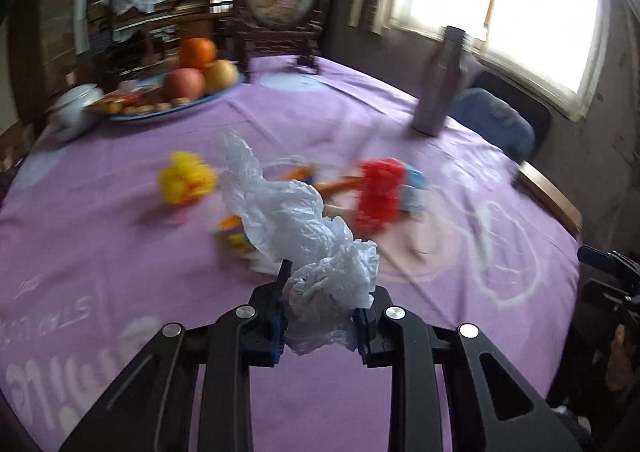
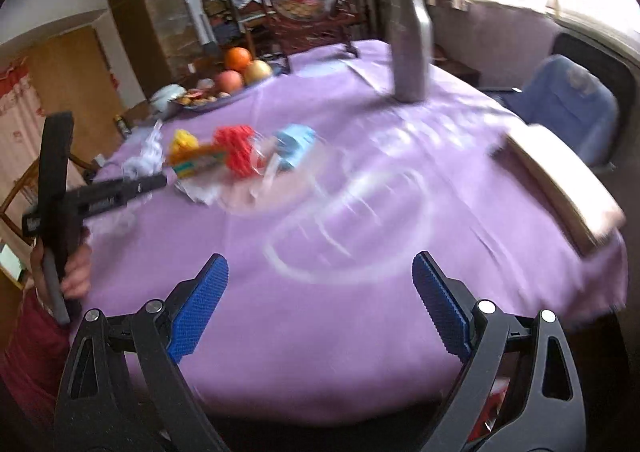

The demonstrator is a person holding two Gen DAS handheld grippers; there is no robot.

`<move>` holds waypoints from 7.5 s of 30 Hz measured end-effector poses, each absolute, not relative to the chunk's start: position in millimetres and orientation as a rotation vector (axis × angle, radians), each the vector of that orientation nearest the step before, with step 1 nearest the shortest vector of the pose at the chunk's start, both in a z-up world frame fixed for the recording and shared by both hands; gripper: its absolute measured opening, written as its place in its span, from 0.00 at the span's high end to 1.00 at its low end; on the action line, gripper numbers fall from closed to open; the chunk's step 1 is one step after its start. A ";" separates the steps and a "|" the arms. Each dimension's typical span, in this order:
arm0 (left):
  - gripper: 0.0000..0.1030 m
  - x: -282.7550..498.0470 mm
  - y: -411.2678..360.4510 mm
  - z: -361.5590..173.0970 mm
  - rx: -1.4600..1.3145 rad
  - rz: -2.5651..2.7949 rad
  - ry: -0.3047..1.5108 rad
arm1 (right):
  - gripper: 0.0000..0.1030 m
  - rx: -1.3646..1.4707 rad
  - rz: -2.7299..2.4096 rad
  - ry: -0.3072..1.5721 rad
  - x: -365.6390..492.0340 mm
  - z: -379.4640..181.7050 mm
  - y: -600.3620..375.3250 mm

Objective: Collect trash
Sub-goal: 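Grasp the blue face mask with the right tool while the left tool holds the plastic bag, then carry the plastic bag and face mask over the red wastebasket, then open both tools to drop the plastic bag and mask into the wastebasket, then move both open tools back over the table toward the remaining items, then grasp the red mesh net with the right tool, then grasp the orange-purple box with the left tool while the right tool holds the red net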

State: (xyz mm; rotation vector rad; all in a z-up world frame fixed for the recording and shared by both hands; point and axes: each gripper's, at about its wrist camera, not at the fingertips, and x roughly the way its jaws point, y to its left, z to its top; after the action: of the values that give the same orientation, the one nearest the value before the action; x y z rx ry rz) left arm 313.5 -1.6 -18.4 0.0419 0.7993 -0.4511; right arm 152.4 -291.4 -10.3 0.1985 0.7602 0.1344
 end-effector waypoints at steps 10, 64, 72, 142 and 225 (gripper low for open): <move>0.73 324.4 5.4 -19.7 -0.020 -0.412 0.845 | 0.22 0.178 0.165 0.767 259.9 -13.3 -242.1; 0.73 204.9 -142.9 6.2 0.058 -0.717 0.744 | 0.83 0.467 -0.182 0.592 -2.4 -13.1 -456.1; 0.73 164.1 -223.9 0.6 0.126 -0.852 0.758 | 0.82 0.534 -0.309 0.611 -65.2 -48.9 -515.7; 0.11 133.5 -310.4 -30.8 0.249 -0.886 0.778 | 0.28 0.603 -0.459 0.663 -128.4 -112.9 -569.2; 0.08 395.4 -52.0 -45.3 0.103 -0.455 0.862 | 0.68 0.493 0.152 0.810 333.3 -56.6 -290.6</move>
State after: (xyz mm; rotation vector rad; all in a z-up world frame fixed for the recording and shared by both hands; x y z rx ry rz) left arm 395.4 -52.0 -45.3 0.1026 0.8620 -0.4545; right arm 333.3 -290.6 -56.6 0.4928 0.8101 0.1518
